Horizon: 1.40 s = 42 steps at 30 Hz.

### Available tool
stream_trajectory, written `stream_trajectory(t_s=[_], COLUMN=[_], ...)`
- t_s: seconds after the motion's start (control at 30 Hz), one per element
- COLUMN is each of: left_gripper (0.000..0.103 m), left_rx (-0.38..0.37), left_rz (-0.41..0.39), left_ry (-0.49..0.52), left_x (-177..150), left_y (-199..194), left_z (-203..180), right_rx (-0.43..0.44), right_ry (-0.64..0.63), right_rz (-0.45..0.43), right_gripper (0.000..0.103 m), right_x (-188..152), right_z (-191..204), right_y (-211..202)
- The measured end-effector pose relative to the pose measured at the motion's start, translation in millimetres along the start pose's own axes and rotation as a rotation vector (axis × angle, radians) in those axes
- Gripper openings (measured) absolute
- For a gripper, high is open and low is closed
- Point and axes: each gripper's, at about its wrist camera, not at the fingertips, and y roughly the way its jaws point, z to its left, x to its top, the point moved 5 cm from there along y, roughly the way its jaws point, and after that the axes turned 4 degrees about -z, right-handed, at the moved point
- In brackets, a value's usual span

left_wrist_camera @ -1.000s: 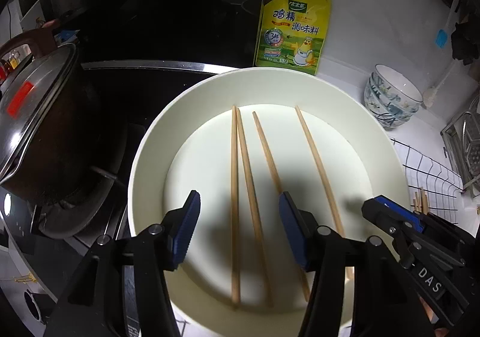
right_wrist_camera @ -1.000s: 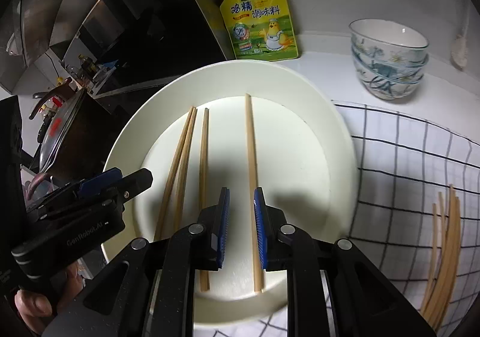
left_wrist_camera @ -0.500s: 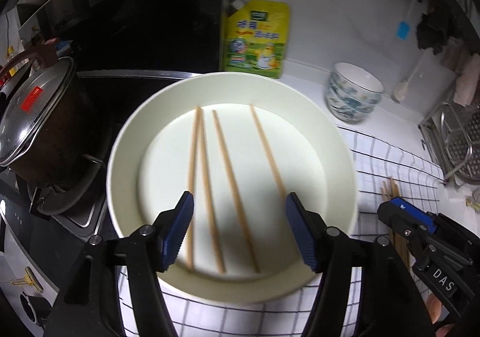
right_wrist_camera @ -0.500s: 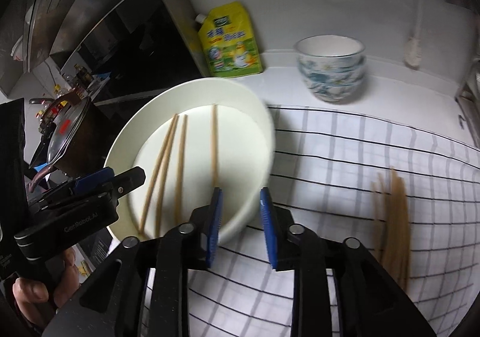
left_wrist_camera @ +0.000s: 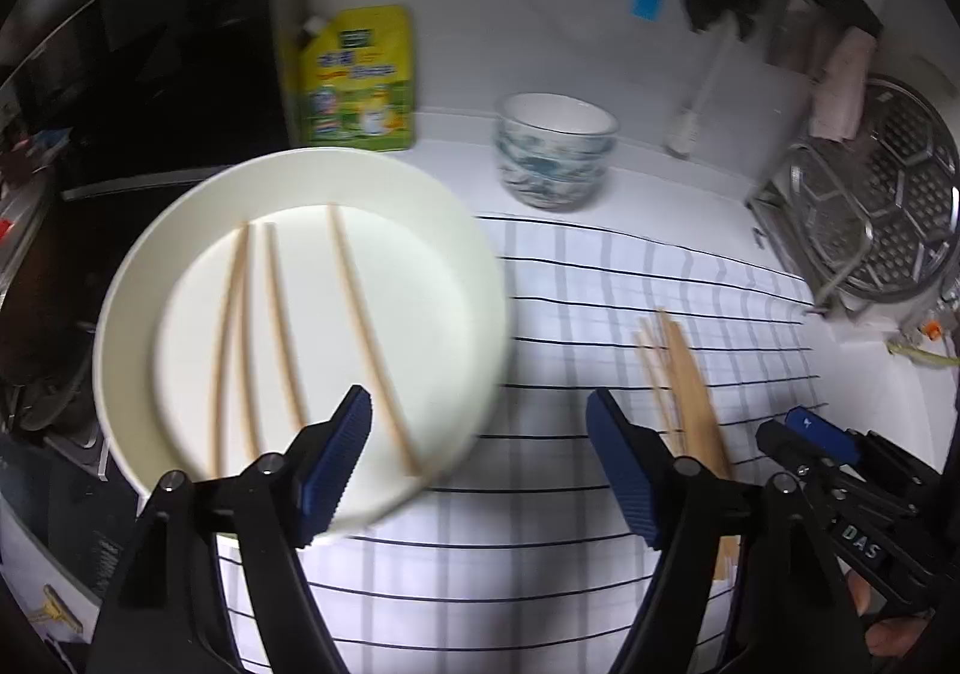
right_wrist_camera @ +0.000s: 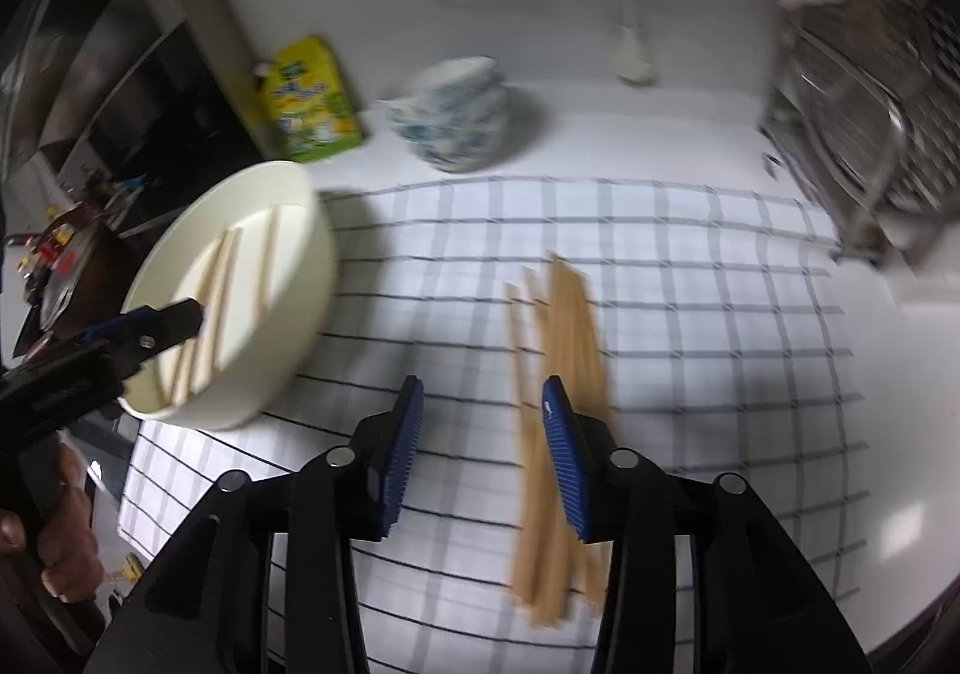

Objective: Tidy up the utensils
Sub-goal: 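Withdraw both open tools from the basin back over the pile, then move the open right tool toward a loose chopstick beside the pile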

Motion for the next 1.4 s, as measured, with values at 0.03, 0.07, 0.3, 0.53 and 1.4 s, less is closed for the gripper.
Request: stream_trajectory(t_s=[0.03, 0.07, 0.3, 0.53, 1.4], left_gripper=[0.074, 0.074, 0.074, 0.074, 0.076], left_rx=[-0.016, -0.027, -0.047, -0.016, -0.001], left_rz=[0.0, 0.004, 0.074, 0.126, 0.173], left_ry=[0.005, 0.011, 0.051, 0.072, 0.012], left_x=[-2.0, -4.9, -29.6, -53.0, -78.5], left_y=[2.5, 5.4, 33.3, 61.9, 104.2], left_z=[-9.3, -16.9, -56.9, -73.8, -99.3], right_rx=[-0.013, -0.022, -0.079, -0.09, -0.091], right_ry=[0.009, 0.014, 0.028, -0.02, -0.058], right_rz=[0.005, 0.008, 0.054, 0.105, 0.09], right_gripper=[0.041, 0.042, 0.044, 0.044, 0.044], right_x=[-4.0, -7.2, -32.6, -46.6, -53.0], right_z=[-11.0, -17.9, -63.4, -73.9, -99.4], right_y=[-0.4, -0.7, 15.1, 41.4, 59.8])
